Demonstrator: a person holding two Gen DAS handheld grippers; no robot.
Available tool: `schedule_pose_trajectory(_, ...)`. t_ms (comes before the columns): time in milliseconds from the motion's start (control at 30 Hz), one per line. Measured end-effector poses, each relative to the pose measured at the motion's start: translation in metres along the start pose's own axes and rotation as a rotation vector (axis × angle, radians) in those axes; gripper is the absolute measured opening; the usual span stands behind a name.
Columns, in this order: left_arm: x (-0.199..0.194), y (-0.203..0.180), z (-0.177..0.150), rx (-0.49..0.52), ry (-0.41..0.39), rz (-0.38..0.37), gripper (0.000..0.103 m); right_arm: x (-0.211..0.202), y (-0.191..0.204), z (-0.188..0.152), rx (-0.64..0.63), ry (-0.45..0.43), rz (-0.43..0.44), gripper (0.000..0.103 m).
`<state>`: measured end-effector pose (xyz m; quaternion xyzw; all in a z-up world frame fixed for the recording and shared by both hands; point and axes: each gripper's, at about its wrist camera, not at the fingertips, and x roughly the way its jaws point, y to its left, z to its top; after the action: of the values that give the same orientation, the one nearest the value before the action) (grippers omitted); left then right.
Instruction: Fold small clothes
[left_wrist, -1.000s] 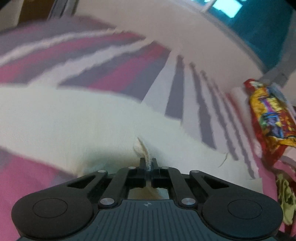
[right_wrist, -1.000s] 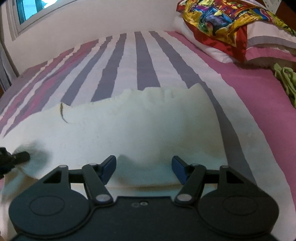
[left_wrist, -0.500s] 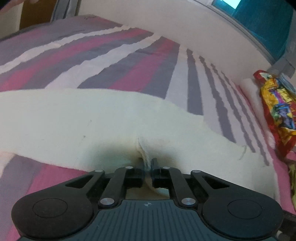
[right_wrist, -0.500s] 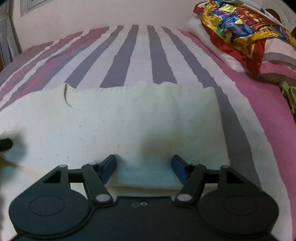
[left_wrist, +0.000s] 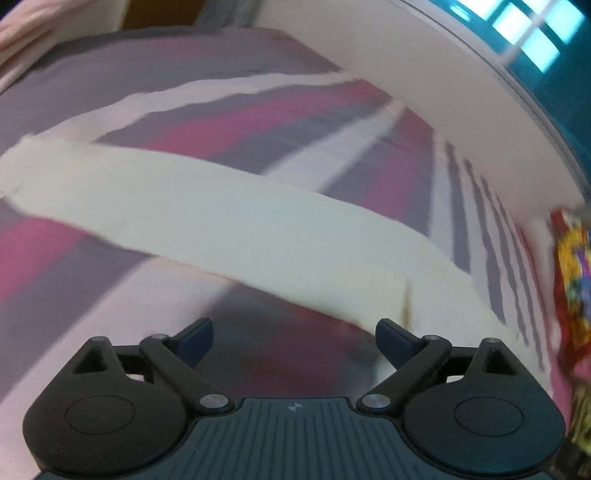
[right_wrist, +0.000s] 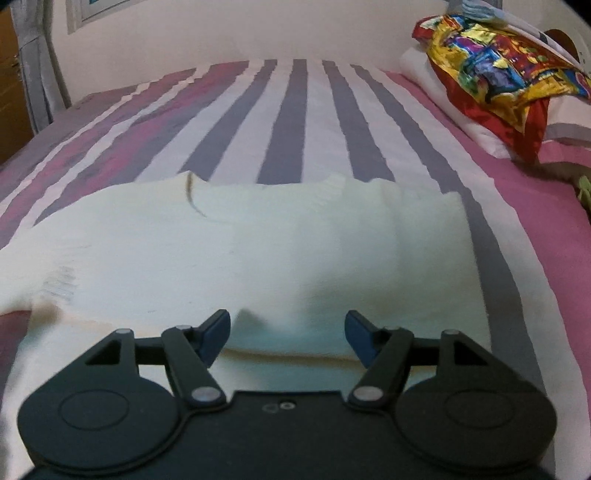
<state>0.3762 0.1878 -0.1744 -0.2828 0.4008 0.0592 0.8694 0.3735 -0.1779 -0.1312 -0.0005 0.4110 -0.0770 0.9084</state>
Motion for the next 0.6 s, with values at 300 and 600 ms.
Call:
schedule_pose_trajectory(300, -0.011, 0.106, 0.013, -0.289, -0.027, 0.019, 0.094, -0.006, 0.045, 0.002, -0.056, -0.003, 0.064, 0.068)
schedule_pose_trajectory(600, 0.002, 0.147, 0.027, -0.519, -0.088, -0.032, 0.086, 0.001, 0.075, 0.003, -0.088, 0.005, 0.083, 0.068)
